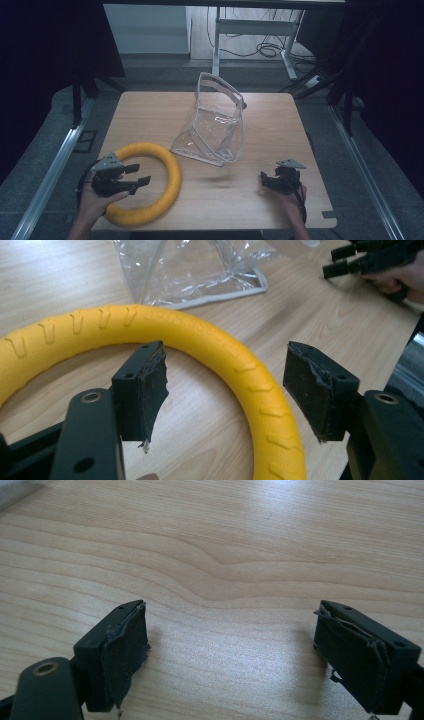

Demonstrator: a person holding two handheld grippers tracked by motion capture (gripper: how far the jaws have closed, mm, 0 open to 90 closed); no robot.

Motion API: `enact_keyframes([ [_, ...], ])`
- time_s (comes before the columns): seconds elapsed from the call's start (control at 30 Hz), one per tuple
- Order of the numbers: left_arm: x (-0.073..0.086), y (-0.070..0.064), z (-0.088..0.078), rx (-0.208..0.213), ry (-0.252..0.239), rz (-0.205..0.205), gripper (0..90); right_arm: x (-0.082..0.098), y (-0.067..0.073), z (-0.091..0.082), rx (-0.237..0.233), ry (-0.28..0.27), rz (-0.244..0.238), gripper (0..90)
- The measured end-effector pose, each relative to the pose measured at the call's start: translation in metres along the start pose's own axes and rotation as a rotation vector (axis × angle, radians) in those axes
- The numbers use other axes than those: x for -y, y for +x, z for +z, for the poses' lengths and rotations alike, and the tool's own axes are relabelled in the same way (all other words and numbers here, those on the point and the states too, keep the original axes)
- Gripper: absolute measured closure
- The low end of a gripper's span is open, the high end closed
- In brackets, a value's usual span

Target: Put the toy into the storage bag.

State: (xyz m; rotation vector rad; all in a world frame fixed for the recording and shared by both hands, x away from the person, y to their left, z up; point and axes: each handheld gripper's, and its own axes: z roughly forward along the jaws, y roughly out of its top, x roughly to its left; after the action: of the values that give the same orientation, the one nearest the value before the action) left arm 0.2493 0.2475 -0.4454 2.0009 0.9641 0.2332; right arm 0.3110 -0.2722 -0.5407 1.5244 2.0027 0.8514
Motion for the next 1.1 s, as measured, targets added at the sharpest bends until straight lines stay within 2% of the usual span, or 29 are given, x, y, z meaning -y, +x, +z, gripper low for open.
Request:
enact_keyframes([
  [0.13, -0.002, -0.005, -0.004, 0.015, 0.042, 0.03, 32.9, 0.0, 0.0, 0.0, 0.001, 0.0, 0.0, 14.6],
  [0.27, -0.005, -0.011, -0.008, 0.06, 0.072, 0.043, 32.0, 0.0, 0.0, 0.0, 0.001, 0.0, 0.001, 14.8],
  [0.33, -0.006, -0.013, -0.007, 0.064, 0.089, 0.055, 31.6, 0.0, 0.0, 0.0, 0.001, 0.0, 0.0, 14.8],
  [0.37, -0.007, -0.017, -0.006, 0.062, 0.126, 0.081, 31.6, 0.0, 0.0, 0.0, 0.001, 0.0, 0.001, 14.7],
  [0.43, -0.007, -0.019, -0.005, 0.069, 0.155, 0.105, 31.6, 0.0, 0.0, 0.0, 0.001, 0.0, 0.001, 14.8],
  [0.57, -0.004, -0.022, -0.002, 0.075, 0.194, 0.121, 31.6, 0.0, 0.0, 0.0, 0.001, 0.0, 0.0, 14.9],
  [0.67, 0.004, -0.024, 0.006, 0.076, 0.258, 0.134, 31.6, 0.0, 0.0, 0.0, 0.003, -0.001, 0.001, 15.1],
  [0.73, 0.006, -0.026, 0.008, 0.076, 0.272, 0.139, 31.5, 0.0, 0.0, 0.0, 0.004, -0.001, 0.001, 15.1],
  [0.93, 0.014, -0.038, 0.019, 0.109, 0.377, 0.188, 31.1, 0.0, 0.0, 0.0, 0.006, -0.002, 0.002, 15.5],
  [1.03, 0.017, -0.041, 0.024, 0.113, 0.405, 0.205, 31.1, 0.0, 0.0, 0.0, 0.006, -0.002, 0.001, 15.6],
  [1.1, 0.02, -0.045, 0.031, 0.106, 0.447, 0.226, 31.0, 0.0, 0.0, 0.0, 0.006, -0.003, 0.002, 15.6],
])
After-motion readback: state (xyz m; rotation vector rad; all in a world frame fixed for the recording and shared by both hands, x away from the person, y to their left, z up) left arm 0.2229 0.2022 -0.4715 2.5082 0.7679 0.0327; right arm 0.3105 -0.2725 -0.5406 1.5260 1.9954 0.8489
